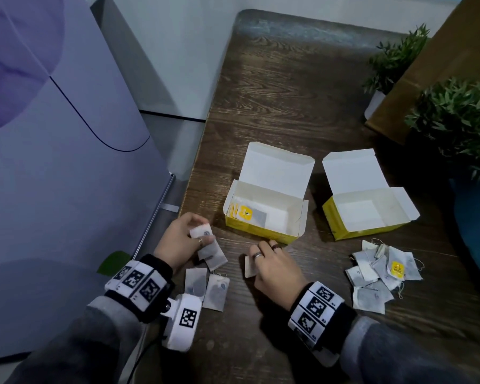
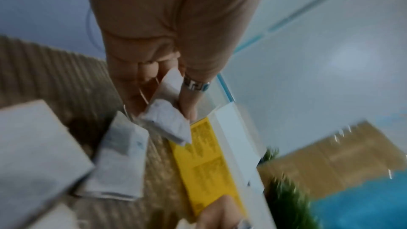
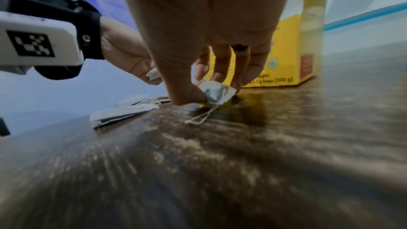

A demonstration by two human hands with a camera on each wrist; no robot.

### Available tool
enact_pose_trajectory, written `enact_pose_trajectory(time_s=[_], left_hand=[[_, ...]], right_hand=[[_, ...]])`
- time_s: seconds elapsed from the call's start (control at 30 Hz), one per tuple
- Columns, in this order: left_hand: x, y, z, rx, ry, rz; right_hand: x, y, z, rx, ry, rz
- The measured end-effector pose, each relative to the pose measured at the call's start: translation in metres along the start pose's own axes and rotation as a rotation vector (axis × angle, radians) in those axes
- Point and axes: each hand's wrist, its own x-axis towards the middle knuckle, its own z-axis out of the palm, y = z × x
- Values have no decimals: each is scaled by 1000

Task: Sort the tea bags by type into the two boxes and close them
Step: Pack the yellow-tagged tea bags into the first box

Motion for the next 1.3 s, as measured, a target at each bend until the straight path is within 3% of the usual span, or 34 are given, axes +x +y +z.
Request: enact_pose_trajectory(time_s=[0.17,0.27,0.37,0.53,0.63,0.83,0.93,1.03,1.17,1.3], left_hand=[[-4,22,1,-765,-195,-260],[-3,28,-3,-990,-308,-374],[-4,28,-2,-1133,-438,-369],[-8,34,7,-1109,-419,-388],[-7,35,11,-1020,-379,-360],[-9,29,10,-808,-429,-321],[-10,28,13,-681,-401,-262],[-16,31,21,-631,-407,-211],[-28,38,36,-694,-609,-262],[-36,41,39,-754,-885,-138]], right_hand=[[-9,16,-1,441,-109,126],[-12,25,-6,568,-133,145],[-15,31,-11,656,-69,148],[-19,41,-4,644,-117,100],[-18,44,-4,618,-26,83],[-18,44,-16,570,50,5],[-19,34,-42,665,76,-52],[-13,24,-78,945,2,-58],[1,17,-96,1004,14,-63],[9,12,-94,950,13,-46]])
